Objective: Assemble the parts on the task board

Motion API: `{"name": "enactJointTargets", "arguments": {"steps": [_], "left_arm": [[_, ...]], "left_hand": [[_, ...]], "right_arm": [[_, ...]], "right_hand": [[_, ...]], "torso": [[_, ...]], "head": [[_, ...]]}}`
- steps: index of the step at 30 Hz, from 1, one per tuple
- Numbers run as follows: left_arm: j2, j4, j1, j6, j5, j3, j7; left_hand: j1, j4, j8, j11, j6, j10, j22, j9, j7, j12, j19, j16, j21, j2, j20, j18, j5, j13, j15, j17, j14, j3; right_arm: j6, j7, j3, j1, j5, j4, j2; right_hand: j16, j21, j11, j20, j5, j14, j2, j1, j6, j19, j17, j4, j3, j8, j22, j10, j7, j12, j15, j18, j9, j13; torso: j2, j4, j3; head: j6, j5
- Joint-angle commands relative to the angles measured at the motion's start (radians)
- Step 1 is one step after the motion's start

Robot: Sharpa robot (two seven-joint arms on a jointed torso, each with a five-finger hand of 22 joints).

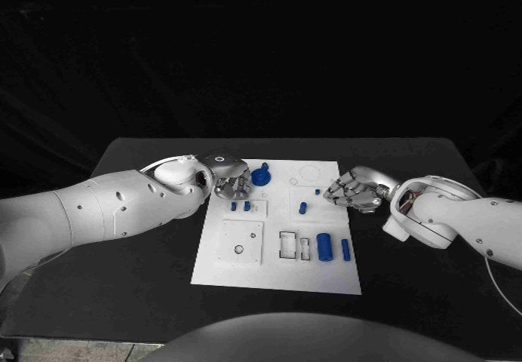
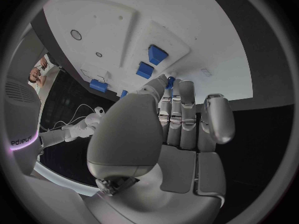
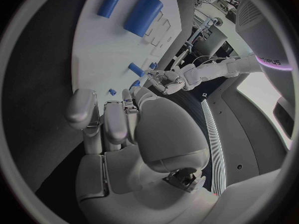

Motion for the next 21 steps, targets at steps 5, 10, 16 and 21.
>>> {"name": "enactJointTargets", "arguments": {"steps": [5,10,16,21], "left_arm": [[0.002,-0.005,-0.002,-0.008,0.007,-0.001,-0.004],[0.003,-0.005,-0.002,-0.007,0.007,-0.001,-0.005],[0.003,-0.006,-0.002,-0.001,0.007,-0.001,-0.005],[0.003,-0.006,-0.002,-0.010,0.008,-0.001,-0.006]], "left_hand": [[-0.002,-0.001,-0.008,0.002,-0.014,0.007,0.179,-0.002,-0.001,-0.002,0.001,-0.004,-0.003,0.004,-0.002,-0.014,0.008,0.003,-0.001,-0.002,0.006,0.008],[-0.003,-0.001,-0.009,0.002,-0.015,0.008,0.179,-0.003,-0.001,-0.002,0.002,-0.003,-0.003,0.004,-0.002,-0.014,0.009,0.004,0.000,-0.001,0.007,0.009],[-0.004,0.000,-0.010,0.002,-0.017,0.009,0.179,-0.003,-0.001,-0.002,0.002,-0.003,-0.002,0.006,-0.002,-0.015,0.010,0.005,0.000,-0.001,0.007,0.010],[-0.007,0.002,-0.012,0.003,-0.019,0.009,0.179,-0.004,-0.001,-0.003,0.002,-0.003,-0.002,0.008,-0.002,-0.015,0.014,0.006,0.000,-0.001,0.008,0.012]], "right_arm": [[0.017,0.004,0.000,-0.001,0.001,-0.002,0.003],[0.019,0.003,0.000,-0.002,0.001,-0.003,0.004],[0.022,0.003,0.000,-0.004,0.001,-0.004,0.004],[0.024,0.002,0.000,-0.004,0.001,-0.004,0.005]], "right_hand": [[-0.003,-0.003,-0.008,0.002,0.005,0.013,0.001,0.008,0.008,-0.005,-0.001,0.000,0.007,-0.004,0.102,-0.001,0.000,-0.004,0.002,0.015,-0.001,-0.185],[-0.003,-0.003,-0.008,0.002,0.005,0.013,0.001,0.008,0.008,-0.005,-0.001,0.000,0.007,-0.004,0.102,-0.001,0.000,-0.004,0.002,0.015,-0.001,-0.185],[-0.004,-0.006,-0.008,0.002,0.006,0.013,0.001,0.008,0.008,-0.006,-0.002,-0.001,0.009,-0.004,0.102,-0.002,0.001,-0.005,0.002,0.016,-0.001,-0.186],[-0.004,-0.006,-0.008,0.002,0.006,0.013,0.001,0.008,0.008,-0.006,-0.002,-0.001,0.009,-0.004,0.102,-0.002,0.001,-0.005,0.002,0.016,-0.001,-0.186]], "torso": [[-0.001,0.0003,0.0004],[-0.001,0.0000,0.0003],[-0.001,-0.0002,0.0003],[-0.001,-0.0003,0.0005]], "head": [[0.000,0.002],[0.000,0.003],[0.000,0.005],[0.000,0.003]]}}
